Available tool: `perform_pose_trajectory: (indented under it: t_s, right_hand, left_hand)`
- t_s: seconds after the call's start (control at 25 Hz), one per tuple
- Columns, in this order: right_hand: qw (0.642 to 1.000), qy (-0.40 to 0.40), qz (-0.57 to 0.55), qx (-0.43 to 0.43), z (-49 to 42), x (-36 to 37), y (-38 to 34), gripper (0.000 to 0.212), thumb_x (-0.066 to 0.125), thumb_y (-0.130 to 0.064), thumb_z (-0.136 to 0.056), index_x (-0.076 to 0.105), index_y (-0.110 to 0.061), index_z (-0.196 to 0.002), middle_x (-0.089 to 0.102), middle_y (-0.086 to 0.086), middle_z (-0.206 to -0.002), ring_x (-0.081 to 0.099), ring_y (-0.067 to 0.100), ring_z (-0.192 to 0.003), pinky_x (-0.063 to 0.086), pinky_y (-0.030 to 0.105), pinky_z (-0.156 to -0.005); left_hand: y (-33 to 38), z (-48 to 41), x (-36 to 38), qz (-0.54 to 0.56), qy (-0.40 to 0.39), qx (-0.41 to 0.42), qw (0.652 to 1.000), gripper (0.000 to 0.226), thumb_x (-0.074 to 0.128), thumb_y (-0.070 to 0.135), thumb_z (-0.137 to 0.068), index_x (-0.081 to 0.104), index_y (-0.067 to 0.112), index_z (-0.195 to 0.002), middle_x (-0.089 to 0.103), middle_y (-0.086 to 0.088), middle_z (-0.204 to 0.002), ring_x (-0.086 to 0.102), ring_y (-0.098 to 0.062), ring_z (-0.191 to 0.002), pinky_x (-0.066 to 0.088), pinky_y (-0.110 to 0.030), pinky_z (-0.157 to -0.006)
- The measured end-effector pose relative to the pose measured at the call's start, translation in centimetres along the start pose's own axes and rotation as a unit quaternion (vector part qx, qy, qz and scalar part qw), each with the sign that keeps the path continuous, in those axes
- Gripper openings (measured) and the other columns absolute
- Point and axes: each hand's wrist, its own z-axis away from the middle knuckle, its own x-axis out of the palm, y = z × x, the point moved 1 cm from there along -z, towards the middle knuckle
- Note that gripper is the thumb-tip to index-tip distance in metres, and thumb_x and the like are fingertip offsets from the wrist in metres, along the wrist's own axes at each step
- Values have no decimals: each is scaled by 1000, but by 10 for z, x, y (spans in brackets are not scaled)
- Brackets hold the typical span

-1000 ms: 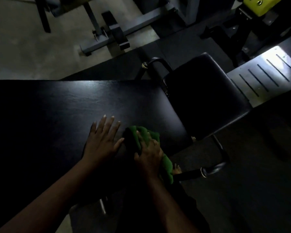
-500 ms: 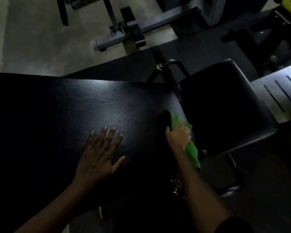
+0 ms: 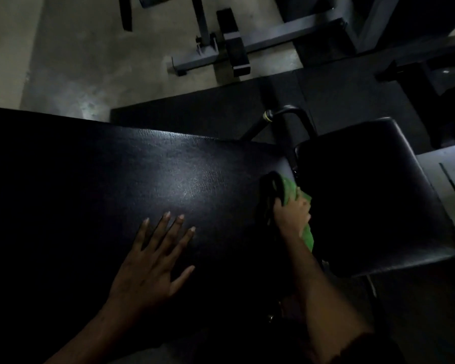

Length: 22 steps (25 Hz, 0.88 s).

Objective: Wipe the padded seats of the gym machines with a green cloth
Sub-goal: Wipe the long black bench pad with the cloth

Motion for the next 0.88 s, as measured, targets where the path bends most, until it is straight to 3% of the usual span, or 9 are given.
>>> perform_pose_trajectory:
  t_s: [0.08,0.16,0.28,0.4,0.52,0.6,0.72,0.88]
  right_hand:
    - [999,13,-15,35,-22,-2,-28,59,50,-31,-89,34,-10,-142,27,15,-151,27,36,-134,22,47,-108]
    - [999,20,-30,3,-17,1,-59,60,54,-28,-88,34,-9,-141,32,20,-147,30,37,-132,23,46,-108]
    - [991,1,3,-134,21,11,-90,61,55,-29,-84,37,-19,-141,32,18,-147,31,35,-130,26,44,-105]
    - [955,-15,-2,-295,81,22,-106,70,52,-30,-74,34,-35,-141,30,12,-151,32,33,-126,28,42,-103]
    - [908,-5,-3,-418,80,18,-90,70,44,-28,-65,41,-32,-134,51,15,-135,42,32,-113,34,40,-94]
    - [945,29,-22,-324,24,16,-65,68,45,-24,-62,51,-16,-129,56,22,-123,50,40,-109,42,48,-93]
    - [994,-6,-31,-105,-50,11,-53,65,48,-31,-80,39,-8,-139,38,15,-144,35,35,-129,29,48,-104]
    - [996,22,9,-90,-74,11,-102,56,51,-30,-87,38,-17,-140,29,9,-151,30,33,-131,27,45,-105]
  left_hand:
    - [0,0,0,1,11,-5,1000,66,19,55,-93,40,16,-142,32,-13,-152,26,-30,-141,25,-57,-109]
    - [2,0,-2,0,10,-7,1000,66,16,55,-94,40,16,-142,33,-13,-151,28,-31,-141,26,-57,-108]
    - [3,-1,-8,-13,7,-7,1000,65,26,54,-91,42,15,-141,36,-13,-150,27,-31,-140,26,-56,-108]
    - [3,-1,-10,-9,-8,-8,1000,64,27,54,-91,43,14,-140,37,-14,-149,26,-31,-140,25,-56,-108]
    - [2,0,-6,-11,-15,-3,1000,65,19,54,-94,46,14,-138,36,-14,-150,26,-31,-140,25,-57,-108]
    - [1,-1,-4,-11,2,-6,1000,65,24,54,-93,44,15,-140,34,-14,-151,24,-31,-141,25,-56,-109]
    - [4,0,0,-12,30,-5,999,65,18,54,-94,42,16,-141,33,-14,-151,24,-30,-141,25,-56,-109]
    - [3,0,-1,-9,45,-4,999,64,26,54,-92,42,16,-141,34,-13,-151,25,-30,-141,25,-56,-109]
